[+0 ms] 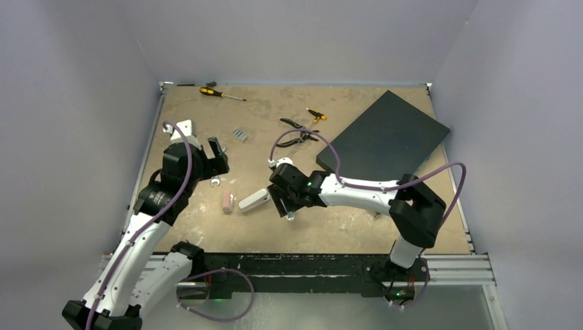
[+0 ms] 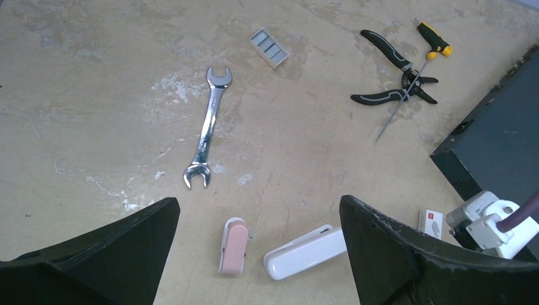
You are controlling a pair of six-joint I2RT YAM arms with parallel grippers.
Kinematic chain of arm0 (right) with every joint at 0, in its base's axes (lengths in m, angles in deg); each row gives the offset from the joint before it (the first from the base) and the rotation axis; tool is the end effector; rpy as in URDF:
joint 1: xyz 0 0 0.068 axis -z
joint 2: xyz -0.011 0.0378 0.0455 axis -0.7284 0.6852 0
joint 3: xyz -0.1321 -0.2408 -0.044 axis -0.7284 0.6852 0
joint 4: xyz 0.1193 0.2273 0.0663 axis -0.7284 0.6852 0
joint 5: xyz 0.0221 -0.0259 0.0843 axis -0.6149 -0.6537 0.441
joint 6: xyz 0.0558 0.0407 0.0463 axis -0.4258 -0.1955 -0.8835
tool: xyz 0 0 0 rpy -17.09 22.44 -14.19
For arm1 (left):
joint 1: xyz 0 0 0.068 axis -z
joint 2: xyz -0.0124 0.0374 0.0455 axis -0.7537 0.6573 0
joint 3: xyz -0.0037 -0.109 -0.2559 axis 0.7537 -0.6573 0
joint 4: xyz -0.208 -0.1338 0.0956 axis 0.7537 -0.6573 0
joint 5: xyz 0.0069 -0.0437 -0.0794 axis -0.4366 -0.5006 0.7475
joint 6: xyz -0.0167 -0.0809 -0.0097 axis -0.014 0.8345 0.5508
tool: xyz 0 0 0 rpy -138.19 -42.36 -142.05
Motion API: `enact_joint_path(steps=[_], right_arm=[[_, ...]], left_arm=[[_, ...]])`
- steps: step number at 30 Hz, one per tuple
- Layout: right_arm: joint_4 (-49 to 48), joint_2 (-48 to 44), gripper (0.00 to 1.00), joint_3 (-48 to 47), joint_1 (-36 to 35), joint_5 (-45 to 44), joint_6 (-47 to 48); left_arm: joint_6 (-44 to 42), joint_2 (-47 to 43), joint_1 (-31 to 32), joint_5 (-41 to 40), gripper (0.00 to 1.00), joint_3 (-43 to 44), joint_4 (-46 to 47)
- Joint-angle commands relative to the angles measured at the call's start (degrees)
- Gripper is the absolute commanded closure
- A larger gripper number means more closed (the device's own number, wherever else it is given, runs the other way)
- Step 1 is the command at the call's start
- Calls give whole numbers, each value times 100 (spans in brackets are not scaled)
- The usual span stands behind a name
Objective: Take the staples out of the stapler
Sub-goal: Pick up the stapler from the center of the board.
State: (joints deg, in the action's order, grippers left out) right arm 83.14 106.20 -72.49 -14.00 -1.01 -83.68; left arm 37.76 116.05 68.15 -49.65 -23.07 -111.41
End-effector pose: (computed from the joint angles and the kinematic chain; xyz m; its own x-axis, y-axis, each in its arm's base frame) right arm 0.1987 0.3264 0.1830 -0.7245 -0.3350 -0.6024 -0.5158 0.8432 0.1514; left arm 0.1909 -0.0459 0.3155 -0.4471 -0.3228 -0.8342 -0.1311 0.9462 -0.2959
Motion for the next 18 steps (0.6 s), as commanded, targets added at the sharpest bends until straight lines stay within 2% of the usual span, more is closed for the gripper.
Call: enact_joint_path(steps=[1, 5, 14, 18], right_arm=[[420, 155, 33, -397, 16, -340, -226], [427, 383, 41, -539, 6, -180, -182], [651, 452, 43, -527, 9, 159, -183], [678, 444, 50, -532, 9, 302, -153]], left_arm=[[18, -41, -8, -80, 5, 63, 51], [20, -15, -8, -73, 6, 63, 47], [12, -32, -11, -94, 7, 69, 30], [20, -49, -10, -121, 7, 66, 20]])
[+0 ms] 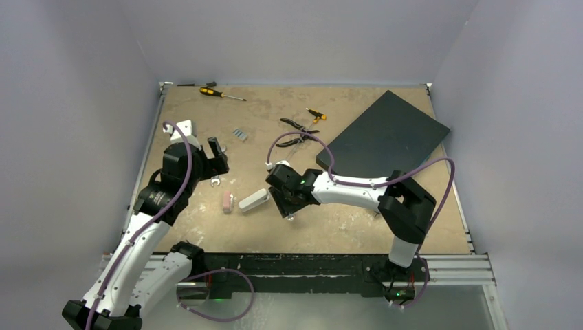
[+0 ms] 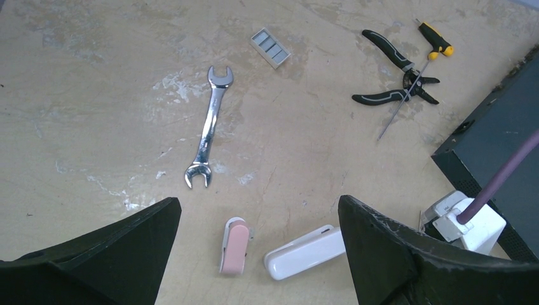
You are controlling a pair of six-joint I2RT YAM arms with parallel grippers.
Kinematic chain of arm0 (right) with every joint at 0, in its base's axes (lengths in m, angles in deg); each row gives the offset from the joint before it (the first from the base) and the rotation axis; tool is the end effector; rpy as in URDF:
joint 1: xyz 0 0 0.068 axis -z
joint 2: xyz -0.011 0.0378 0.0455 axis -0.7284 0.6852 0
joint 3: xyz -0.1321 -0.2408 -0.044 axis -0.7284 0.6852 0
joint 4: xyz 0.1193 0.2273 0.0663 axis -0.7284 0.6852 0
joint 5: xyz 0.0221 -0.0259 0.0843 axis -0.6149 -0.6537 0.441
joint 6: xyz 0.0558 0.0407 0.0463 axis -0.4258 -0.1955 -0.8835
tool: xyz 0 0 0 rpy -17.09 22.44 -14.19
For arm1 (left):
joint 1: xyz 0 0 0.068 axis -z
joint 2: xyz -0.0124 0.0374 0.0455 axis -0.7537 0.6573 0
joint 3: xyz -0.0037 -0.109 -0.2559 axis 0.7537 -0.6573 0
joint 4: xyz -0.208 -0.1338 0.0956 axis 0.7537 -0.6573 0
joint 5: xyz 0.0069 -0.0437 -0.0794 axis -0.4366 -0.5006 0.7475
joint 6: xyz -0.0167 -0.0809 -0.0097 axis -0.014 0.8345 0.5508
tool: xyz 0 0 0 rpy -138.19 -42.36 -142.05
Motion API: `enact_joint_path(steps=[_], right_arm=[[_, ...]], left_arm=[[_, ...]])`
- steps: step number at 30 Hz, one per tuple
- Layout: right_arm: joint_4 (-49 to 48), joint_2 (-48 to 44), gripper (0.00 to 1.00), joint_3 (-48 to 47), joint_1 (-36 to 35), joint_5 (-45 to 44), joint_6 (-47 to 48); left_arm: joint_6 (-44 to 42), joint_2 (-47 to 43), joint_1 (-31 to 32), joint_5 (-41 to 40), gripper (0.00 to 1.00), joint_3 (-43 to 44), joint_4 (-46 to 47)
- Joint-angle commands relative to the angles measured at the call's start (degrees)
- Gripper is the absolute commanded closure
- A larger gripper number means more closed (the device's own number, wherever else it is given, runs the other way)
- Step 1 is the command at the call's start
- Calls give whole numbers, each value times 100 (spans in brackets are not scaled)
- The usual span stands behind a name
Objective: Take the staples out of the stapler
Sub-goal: Pick up the stapler from the center of the board.
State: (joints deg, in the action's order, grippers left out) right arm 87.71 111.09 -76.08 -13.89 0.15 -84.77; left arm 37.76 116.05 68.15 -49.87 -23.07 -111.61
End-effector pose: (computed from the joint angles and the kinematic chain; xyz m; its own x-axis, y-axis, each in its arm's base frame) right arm 0.2023 0.3342 0.1653 -0.7673 -0.3716 -0.5227 -0.5006 0.8565 0.1260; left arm 0.1907 -0.0455 0.3151 -0.4483 -0.3219 -0.8339 -0.1350 0.9466 -0.2928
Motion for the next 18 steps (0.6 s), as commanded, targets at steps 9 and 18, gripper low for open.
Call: enact_joint_path(steps=[9, 18], right_arm=[[255, 125, 62, -368, 6, 191, 10], [183, -85, 100, -287, 3, 152, 13]], left_arm=[[25, -45, -8, -112, 8, 64, 40], [88, -50, -9, 357, 7, -13, 250]])
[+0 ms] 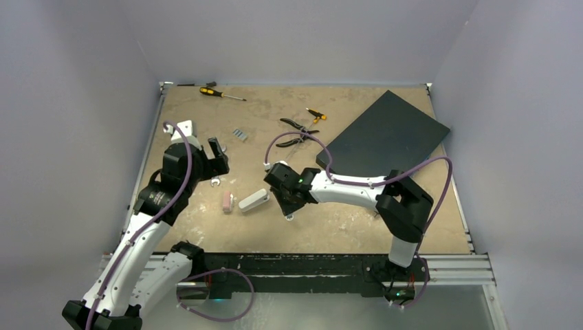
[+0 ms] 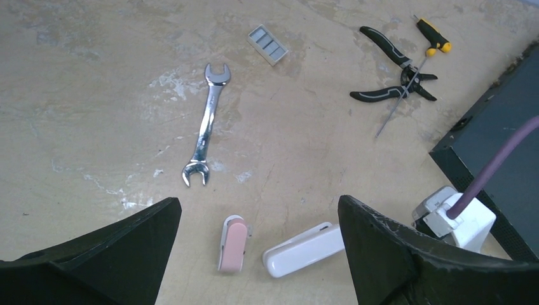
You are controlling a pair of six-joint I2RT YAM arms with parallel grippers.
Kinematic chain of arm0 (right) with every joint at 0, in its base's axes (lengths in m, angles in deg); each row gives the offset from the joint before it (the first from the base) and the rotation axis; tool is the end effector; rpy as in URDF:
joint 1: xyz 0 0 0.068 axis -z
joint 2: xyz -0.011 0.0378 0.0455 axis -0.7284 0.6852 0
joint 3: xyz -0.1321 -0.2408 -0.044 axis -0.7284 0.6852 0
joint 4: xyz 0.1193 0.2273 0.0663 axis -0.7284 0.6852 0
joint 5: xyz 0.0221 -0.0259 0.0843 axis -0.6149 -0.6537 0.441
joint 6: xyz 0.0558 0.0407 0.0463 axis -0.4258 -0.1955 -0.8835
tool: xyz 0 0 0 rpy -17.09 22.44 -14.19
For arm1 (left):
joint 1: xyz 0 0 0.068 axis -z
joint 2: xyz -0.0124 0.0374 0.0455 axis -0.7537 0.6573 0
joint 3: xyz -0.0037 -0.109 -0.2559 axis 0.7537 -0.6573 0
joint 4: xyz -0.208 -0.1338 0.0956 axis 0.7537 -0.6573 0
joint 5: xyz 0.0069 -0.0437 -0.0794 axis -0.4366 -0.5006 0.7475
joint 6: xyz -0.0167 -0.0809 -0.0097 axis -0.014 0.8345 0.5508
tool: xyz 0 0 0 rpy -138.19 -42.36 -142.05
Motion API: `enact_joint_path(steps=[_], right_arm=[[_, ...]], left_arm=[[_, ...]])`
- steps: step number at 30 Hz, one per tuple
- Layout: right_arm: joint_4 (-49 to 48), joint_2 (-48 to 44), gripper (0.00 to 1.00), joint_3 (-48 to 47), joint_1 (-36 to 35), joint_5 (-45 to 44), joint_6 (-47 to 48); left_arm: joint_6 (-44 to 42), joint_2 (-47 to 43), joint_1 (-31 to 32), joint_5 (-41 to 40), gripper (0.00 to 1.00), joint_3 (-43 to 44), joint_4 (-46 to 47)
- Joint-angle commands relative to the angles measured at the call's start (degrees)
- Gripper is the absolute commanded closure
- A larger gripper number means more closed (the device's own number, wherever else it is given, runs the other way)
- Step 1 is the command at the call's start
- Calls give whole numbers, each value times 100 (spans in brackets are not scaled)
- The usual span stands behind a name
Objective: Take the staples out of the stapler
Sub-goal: Pick up the stapler from the center of the board.
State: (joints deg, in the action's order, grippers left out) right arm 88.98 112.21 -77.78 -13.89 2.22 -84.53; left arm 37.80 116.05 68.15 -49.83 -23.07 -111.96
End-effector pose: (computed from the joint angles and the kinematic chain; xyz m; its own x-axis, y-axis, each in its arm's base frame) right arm 0.2023 0.3396 0.1653 -0.7750 -0.3870 -0.4996 -0.5151 0.8448 0.1447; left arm 0.1903 -0.0455 0.3143 -0.4533 -0.3209 -0.8316 -0.1365 0.9469 -0.2910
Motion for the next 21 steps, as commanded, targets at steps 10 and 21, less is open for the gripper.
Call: enact_joint_path(steps=[10, 21], right_arm=[[-101, -1716, 100, 474, 1133, 242, -286], [-251, -2444, 100, 748, 2222, 1132, -368]], left_arm=[[1398, -275, 373, 2151, 1, -1185, 2713], [1209, 433, 2924, 285, 2, -2879, 6261]])
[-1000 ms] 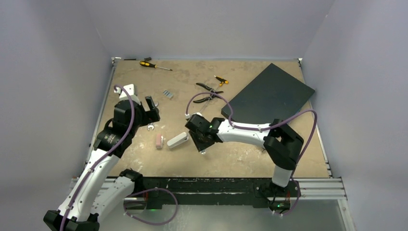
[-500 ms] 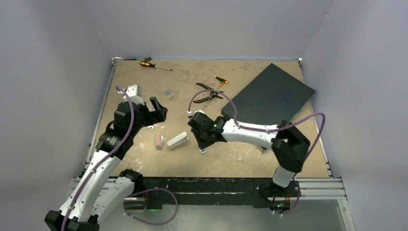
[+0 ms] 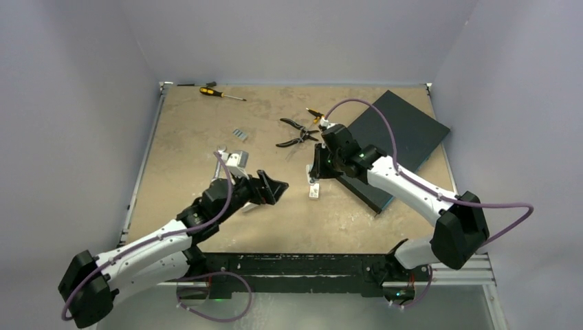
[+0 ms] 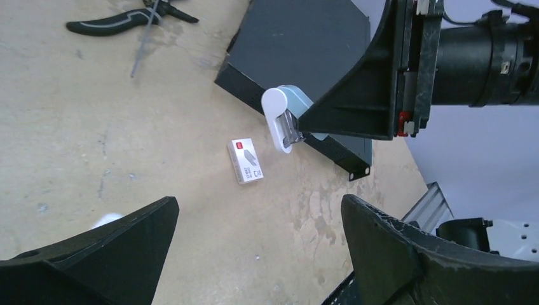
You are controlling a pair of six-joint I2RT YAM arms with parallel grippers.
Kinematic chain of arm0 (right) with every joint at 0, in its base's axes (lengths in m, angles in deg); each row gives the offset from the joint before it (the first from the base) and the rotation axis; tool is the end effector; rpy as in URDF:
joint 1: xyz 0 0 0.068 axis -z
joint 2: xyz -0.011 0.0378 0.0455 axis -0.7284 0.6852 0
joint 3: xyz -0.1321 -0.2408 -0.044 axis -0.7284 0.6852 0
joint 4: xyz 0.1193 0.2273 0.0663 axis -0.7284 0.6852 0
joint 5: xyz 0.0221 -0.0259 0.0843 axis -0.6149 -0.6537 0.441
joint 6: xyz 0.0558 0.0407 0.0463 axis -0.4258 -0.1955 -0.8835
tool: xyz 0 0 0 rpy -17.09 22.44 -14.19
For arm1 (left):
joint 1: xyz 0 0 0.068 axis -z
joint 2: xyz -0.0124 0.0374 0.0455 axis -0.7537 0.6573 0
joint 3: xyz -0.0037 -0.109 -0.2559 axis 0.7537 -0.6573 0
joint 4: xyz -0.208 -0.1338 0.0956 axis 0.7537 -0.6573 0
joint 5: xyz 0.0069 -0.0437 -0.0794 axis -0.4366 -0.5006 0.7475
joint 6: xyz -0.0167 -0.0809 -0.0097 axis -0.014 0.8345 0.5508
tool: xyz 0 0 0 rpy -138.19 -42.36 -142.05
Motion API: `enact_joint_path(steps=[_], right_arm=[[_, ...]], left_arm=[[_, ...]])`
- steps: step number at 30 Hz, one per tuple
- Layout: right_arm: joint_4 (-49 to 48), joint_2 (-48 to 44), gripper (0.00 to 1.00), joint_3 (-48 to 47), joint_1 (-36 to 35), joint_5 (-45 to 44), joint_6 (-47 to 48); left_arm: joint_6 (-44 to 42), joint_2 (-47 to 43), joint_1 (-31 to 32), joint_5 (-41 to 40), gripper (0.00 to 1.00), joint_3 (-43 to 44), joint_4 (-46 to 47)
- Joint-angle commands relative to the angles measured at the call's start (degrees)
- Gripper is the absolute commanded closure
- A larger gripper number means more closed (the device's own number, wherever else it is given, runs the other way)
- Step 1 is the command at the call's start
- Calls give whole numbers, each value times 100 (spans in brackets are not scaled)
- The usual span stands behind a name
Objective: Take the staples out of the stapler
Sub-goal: Pick up the stapler from the center of the board, then unload the staple at the center of the board.
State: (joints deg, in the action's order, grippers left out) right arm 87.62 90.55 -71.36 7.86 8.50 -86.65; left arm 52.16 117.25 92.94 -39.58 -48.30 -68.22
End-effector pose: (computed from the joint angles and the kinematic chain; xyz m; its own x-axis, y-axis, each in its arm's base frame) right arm 0.2667 0.2127 0.2612 -0.7717 0.0483 -0.6341 -0.2440 0.8983 0.3654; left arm 0.1689 -0.1535 0.2417 -0.5320 -0.4192 -0.7357 0.3583 0.6758 -0.6442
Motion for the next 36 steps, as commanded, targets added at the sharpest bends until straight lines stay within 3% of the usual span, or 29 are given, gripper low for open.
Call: enact_joint_path(steps=[1, 7, 11, 16, 21, 25, 36], right_arm=[[-227, -342, 100, 147, 61, 616, -182], [-1076, -659, 100, 486, 83, 1337, -252], [-1595, -721, 100, 636, 83, 1898, -225], [-1994, -756, 100, 736, 83, 2373, -139], [-2205, -876, 100, 806, 84, 2573, -106], [-2292, -1021, 100, 850, 84, 2718, -97], [-2433, -1082, 100, 830, 83, 2946, -78]], left_arm=[[-378, 428, 498, -793, 3, -449, 2074], [-1165, 732, 516, -503, 9, -1082, 3317], [-1643, 755, 517, 86, 16, -1328, 4157], [-1895, 960, 510, 895, 17, -1398, 4680], [-1916, 1143, 516, 1174, 19, -1436, 4829], [-1946, 1226, 516, 967, 28, -1474, 4791], [-2029, 1378, 510, 599, 37, -1335, 4810]])
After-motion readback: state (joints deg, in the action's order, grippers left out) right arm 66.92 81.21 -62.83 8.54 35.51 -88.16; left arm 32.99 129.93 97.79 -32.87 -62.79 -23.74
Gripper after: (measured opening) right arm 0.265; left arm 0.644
